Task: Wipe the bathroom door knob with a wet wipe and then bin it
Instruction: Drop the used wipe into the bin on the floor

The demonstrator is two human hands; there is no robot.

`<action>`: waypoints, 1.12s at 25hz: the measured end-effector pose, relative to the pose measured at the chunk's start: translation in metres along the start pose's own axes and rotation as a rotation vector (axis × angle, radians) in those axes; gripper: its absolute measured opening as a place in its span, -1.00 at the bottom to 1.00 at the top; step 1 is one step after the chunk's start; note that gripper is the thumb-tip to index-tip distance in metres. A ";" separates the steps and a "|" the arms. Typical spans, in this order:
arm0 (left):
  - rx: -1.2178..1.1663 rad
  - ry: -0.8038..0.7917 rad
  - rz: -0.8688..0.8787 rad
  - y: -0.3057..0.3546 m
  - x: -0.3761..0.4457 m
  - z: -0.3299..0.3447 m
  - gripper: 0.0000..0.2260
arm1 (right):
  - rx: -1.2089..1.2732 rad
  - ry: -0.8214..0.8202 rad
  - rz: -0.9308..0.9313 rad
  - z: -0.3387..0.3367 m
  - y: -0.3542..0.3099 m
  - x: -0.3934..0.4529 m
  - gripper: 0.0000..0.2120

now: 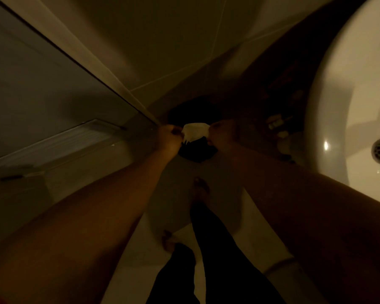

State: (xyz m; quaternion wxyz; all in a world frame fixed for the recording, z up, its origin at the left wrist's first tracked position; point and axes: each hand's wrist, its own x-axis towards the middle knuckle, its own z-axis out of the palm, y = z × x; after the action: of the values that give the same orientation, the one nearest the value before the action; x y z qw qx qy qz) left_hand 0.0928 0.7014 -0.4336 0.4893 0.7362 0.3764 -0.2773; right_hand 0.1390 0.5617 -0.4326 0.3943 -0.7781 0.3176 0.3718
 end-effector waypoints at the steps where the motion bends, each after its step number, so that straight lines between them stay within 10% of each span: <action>1: -0.005 -0.005 -0.014 -0.001 0.006 0.003 -0.79 | -0.032 0.020 -0.038 0.003 0.004 0.006 -0.72; 13: 0.275 -0.033 0.147 0.030 -0.004 -0.033 -0.75 | -0.218 -0.093 -0.241 -0.021 -0.007 -0.026 -0.56; 28: 0.788 0.106 0.678 0.073 -0.286 -0.159 -0.60 | -0.593 0.147 -0.659 -0.100 0.019 -0.323 -0.55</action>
State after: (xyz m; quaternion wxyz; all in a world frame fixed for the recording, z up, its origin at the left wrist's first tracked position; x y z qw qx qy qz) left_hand -0.0015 0.7506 -0.1159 0.2179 0.9580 0.0083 -0.1864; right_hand -0.0117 0.5326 -0.1303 0.2281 -0.9415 -0.0403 0.2448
